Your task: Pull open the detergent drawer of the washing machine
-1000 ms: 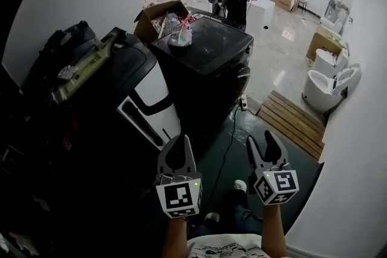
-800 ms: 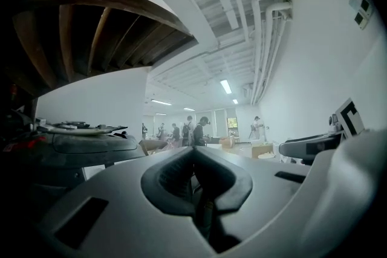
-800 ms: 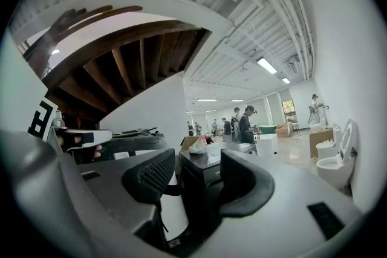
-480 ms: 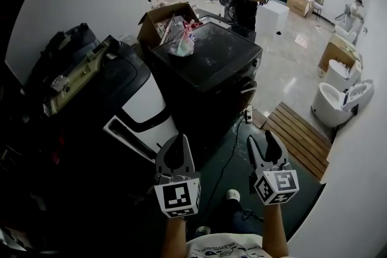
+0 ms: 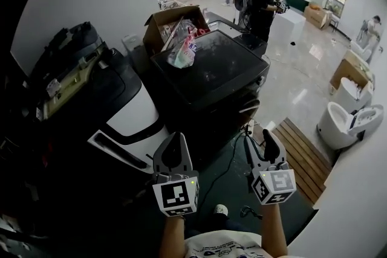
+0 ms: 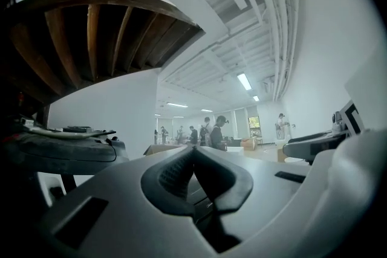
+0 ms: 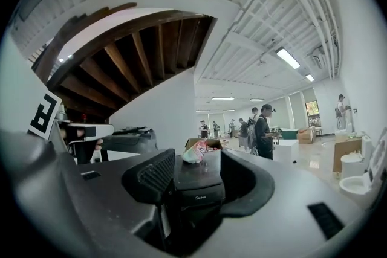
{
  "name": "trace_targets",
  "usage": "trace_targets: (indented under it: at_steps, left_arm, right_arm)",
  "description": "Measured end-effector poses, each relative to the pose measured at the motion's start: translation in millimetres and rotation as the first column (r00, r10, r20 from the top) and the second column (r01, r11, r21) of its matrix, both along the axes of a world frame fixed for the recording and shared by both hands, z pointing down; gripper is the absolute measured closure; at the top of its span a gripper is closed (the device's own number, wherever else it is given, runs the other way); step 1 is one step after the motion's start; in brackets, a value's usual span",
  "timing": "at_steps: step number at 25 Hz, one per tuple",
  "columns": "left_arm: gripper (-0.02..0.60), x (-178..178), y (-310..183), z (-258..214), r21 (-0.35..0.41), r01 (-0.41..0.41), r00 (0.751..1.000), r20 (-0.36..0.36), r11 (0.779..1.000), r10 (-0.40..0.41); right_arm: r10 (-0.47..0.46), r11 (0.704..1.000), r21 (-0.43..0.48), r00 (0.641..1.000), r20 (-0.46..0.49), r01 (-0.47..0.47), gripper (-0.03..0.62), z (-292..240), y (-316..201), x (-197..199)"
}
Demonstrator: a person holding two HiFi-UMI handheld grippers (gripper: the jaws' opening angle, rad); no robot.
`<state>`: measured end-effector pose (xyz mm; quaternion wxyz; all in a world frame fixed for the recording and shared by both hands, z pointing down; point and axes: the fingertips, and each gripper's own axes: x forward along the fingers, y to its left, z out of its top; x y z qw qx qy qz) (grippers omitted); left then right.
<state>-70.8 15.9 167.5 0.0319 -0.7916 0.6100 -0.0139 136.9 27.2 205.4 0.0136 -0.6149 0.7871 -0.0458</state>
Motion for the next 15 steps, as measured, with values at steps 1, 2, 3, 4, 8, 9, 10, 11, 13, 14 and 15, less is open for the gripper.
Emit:
trace_targets:
  at_steps: [1, 2, 3, 4, 8, 9, 10, 11, 13, 14, 15]
  left_arm:
    - [0.568, 4.8, -5.7, 0.4, 0.002, 0.012, 1.0, -0.002, 1.0, -0.012]
    - [0.568, 9.5, -10.6, 1.3, 0.003, 0.021, 1.0, -0.004, 1.0, -0.021]
    - [0.568, 14.0, -14.7, 2.7, 0.001, 0.028, 1.0, -0.004, 1.0, -0.028]
    - [0.568, 18.3, -18.1, 4.4, -0.001, 0.033, 0.999, -0.003, 0.999, -0.033]
    - [0.568, 29.9, -28.9, 10.3, -0.019, 0.046, 0.999, 0.008, 0.999, -0.046]
    - [0.568, 30.9, -31.5, 11.8, -0.022, 0.05, 0.999, 0.009, 0.999, -0.049]
    - [0.568, 31.3, -34.2, 13.5, -0.027, 0.054, 0.999, 0.009, 0.998, -0.053]
    - [0.568, 31.1, -36.5, 15.4, -0.032, 0.058, 0.998, 0.01, 0.998, -0.058]
    - [0.568, 30.1, -39.5, 20.1, -0.042, 0.067, 0.998, 0.011, 0.997, -0.067]
    - [0.568, 29.4, -41.0, 22.5, -0.047, 0.072, 0.997, 0.011, 0.996, -0.071]
    - [0.568, 28.6, -42.9, 24.7, -0.051, 0.076, 0.997, 0.01, 0.996, -0.075]
  right_arm:
    - [-0.008, 1.0, 0.003, 1.0, -0.005, 0.008, 0.358, -0.1, -7.5, 5.2]
    - [-0.014, 1.0, 0.004, 1.0, -0.008, 0.014, 0.358, 0.9, -14.1, 9.9]
    - [-0.021, 1.0, 0.002, 1.0, -0.01, 0.021, 0.358, 2.8, -20.0, 13.9]
    - [-0.028, 1.0, -0.001, 1.0, -0.01, 0.028, 0.358, 5.2, -25.1, 17.6]
    - [-0.032, 0.999, -0.014, 0.999, 0.008, 0.032, 0.358, 13.2, -40.5, 30.6]
    - [-0.034, 0.999, -0.017, 0.999, 0.01, 0.035, 0.358, 14.3, -43.8, 31.7]
    - [-0.037, 0.999, -0.019, 0.999, 0.01, 0.038, 0.358, 14.4, -47.1, 31.8]
    - [-0.04, 0.999, -0.022, 0.999, 0.012, 0.04, 0.358, 13.7, -50.2, 31.2]
    - [-0.044, 0.999, -0.029, 0.999, 0.019, 0.045, 0.358, 17.8, -54.6, 31.3]
    - [-0.047, 0.998, -0.034, 0.999, 0.023, 0.048, 0.359, 22.6, -56.6, 32.0]
    - [-0.049, 0.998, -0.039, 0.998, 0.026, 0.05, 0.359, 26.4, -59.3, 32.2]
